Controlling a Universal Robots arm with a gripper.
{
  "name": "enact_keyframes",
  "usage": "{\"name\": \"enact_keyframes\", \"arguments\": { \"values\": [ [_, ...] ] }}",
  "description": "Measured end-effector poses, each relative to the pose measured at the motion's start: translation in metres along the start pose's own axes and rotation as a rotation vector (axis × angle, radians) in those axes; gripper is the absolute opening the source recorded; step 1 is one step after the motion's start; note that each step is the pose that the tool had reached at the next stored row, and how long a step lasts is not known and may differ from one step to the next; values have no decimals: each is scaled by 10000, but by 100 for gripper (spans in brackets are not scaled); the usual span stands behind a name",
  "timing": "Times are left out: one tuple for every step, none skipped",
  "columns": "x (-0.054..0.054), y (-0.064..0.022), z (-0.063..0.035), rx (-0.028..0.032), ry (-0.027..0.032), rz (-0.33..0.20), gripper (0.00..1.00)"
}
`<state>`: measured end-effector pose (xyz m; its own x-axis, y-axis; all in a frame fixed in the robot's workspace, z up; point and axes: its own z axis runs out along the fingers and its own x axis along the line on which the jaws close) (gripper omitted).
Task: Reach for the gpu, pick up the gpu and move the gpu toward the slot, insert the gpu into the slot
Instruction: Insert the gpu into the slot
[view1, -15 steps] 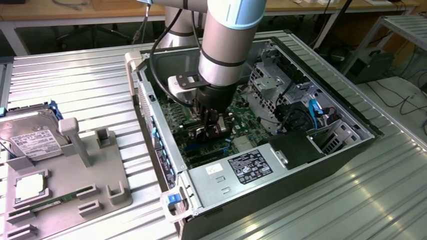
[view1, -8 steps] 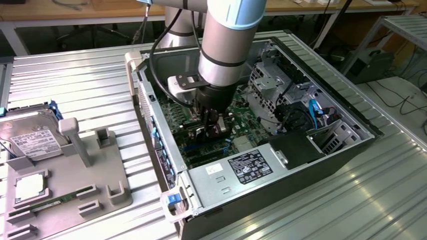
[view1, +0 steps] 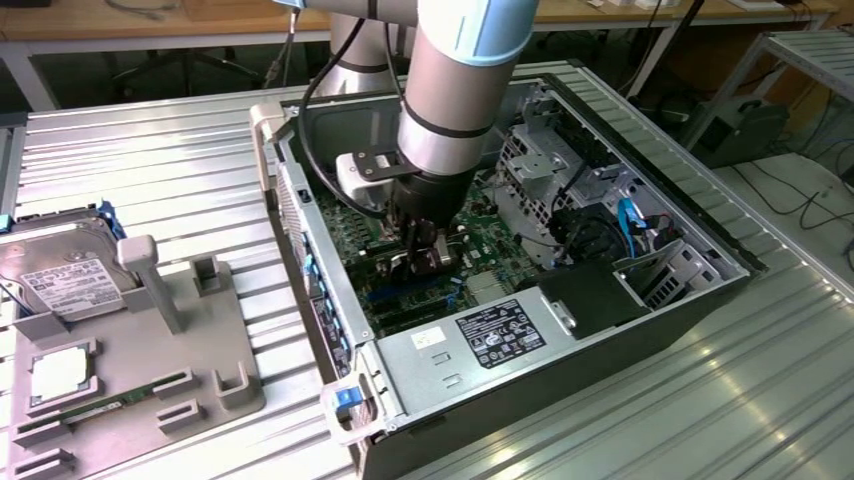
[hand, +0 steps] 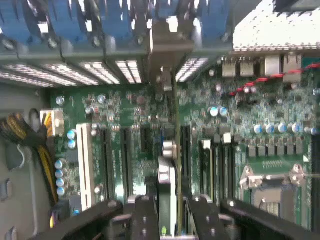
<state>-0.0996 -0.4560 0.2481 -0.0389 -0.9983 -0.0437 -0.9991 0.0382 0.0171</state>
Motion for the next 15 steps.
{"name": "enact_keyframes", "arguments": {
  "values": [
    [0, 0, 0, 0, -4, 1, 27],
    [-1, 0, 0, -1, -8, 1, 27],
    [0, 0, 0, -2, -11, 2, 27],
    [0, 0, -1, -2, -16, 1, 27],
    [0, 0, 0, -2, -21, 1, 27],
    [0, 0, -1, -2, -22, 1, 27],
    [0, 0, 0, -2, -22, 1, 27],
    [0, 0, 0, -2, -22, 1, 27],
    [0, 0, -1, -3, -22, 1, 27],
    [0, 0, 0, -2, -23, 0, 27],
    [0, 0, 0, -2, -22, 0, 27],
    [0, 0, 0, -2, -23, 1, 27],
    [0, 0, 0, -3, -22, 0, 27],
    [0, 0, 0, -2, -22, 1, 27],
    [0, 0, 0, -2, -22, 0, 27]
  ]
}}
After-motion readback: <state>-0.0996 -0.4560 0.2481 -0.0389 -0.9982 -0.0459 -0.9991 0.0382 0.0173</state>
